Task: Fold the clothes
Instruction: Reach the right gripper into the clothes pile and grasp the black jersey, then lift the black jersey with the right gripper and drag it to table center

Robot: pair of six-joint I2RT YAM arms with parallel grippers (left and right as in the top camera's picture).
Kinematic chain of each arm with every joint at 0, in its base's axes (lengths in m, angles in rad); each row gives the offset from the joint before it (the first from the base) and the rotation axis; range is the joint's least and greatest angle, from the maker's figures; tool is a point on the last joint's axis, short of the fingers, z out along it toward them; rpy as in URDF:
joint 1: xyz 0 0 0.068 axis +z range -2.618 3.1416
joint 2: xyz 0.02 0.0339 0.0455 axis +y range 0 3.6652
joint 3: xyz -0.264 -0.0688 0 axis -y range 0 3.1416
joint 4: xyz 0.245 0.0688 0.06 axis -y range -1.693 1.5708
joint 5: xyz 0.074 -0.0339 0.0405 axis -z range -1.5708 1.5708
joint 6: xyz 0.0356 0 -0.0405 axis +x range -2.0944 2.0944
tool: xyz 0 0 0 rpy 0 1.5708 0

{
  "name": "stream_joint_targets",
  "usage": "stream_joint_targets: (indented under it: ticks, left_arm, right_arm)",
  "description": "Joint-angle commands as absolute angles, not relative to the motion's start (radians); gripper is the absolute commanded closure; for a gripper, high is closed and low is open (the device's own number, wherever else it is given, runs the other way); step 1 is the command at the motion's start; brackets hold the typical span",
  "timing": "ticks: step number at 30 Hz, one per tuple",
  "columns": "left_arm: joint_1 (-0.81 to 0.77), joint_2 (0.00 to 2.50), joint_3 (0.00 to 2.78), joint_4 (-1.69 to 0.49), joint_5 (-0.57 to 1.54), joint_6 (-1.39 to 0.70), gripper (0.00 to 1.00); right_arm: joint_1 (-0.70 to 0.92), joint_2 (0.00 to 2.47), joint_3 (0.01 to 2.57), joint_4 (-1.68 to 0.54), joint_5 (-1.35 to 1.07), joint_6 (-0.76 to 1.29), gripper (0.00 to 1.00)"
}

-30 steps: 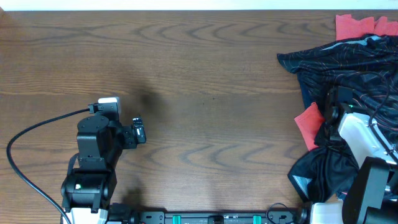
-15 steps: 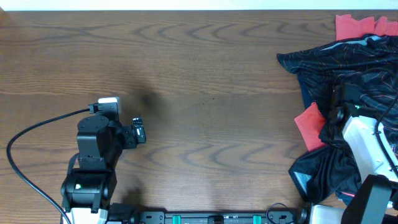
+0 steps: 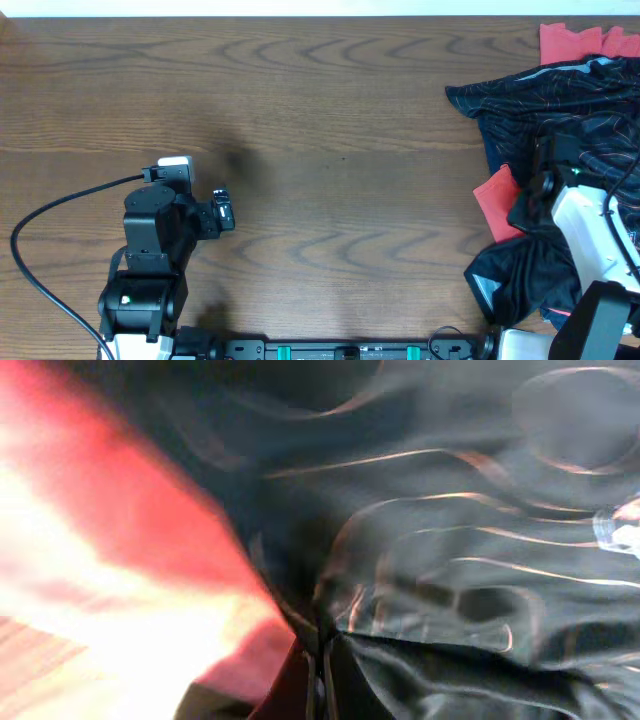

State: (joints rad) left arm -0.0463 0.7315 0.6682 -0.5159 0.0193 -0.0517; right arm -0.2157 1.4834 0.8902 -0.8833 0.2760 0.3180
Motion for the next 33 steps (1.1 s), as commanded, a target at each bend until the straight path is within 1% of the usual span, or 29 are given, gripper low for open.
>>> stream_joint_targets:
  ticks: [1, 4, 7, 10, 15, 20, 24, 30, 32, 33]
  left_arm:
    - [-0.040, 0.731, 0.691, -0.514, 0.018, -0.057, 0.02]
    - [-0.040, 0.731, 0.691, -0.514, 0.018, -0.057, 0.02]
    - [-0.040, 0.731, 0.691, -0.515, 0.018, -0.057, 0.02]
    - [-0.040, 0.731, 0.691, -0.515, 0.018, -0.057, 0.02]
    - [-0.040, 0.731, 0.691, -0.515, 0.018, -0.057, 0.02]
    - [-0.040, 0.731, 0.691, -0.515, 0.018, -0.057, 0.02]
    - [-0.040, 0.731, 0.691, -0.514, 0.018, -0.057, 0.02]
    - [-0.040, 0.731, 0.691, -0.514, 0.017, -0.057, 0.02]
    - [-0.040, 0.731, 0.691, -0.511, 0.017, -0.057, 0.02]
    - [-0.040, 0.731, 0.691, -0.511, 0.017, -0.057, 0.02]
  right_arm:
    - [-0.223, 1.438, 1.016, -0.897, -0.017, 0.142, 0.99]
    - [-0.200, 1.411, 1.161, -0.946, -0.238, 0.052, 0.99]
    - [-0.144, 1.393, 1.274, -0.954, -0.360, 0.027, 0.99]
    - [-0.056, 1.391, 1.331, -0.955, -0.371, 0.028, 0.99]
    - [0.102, 1.414, 1.311, -0.991, -0.370, 0.028, 0.99]
    - [0.250, 1.467, 1.288, -0.976, -0.371, 0.027, 0.99]
    - [0.378, 1.515, 1.288, -0.876, -0.376, 0.017, 0.99]
    - [0.569, 1.583, 1.288, -0.593, -0.421, 0.018, 0.99]
    - [0.620, 1.600, 1.288, -0.532, -0.405, 0.017, 0.98]
    - [0.641, 1.605, 1.288, -0.515, -0.366, 0.019, 0.95]
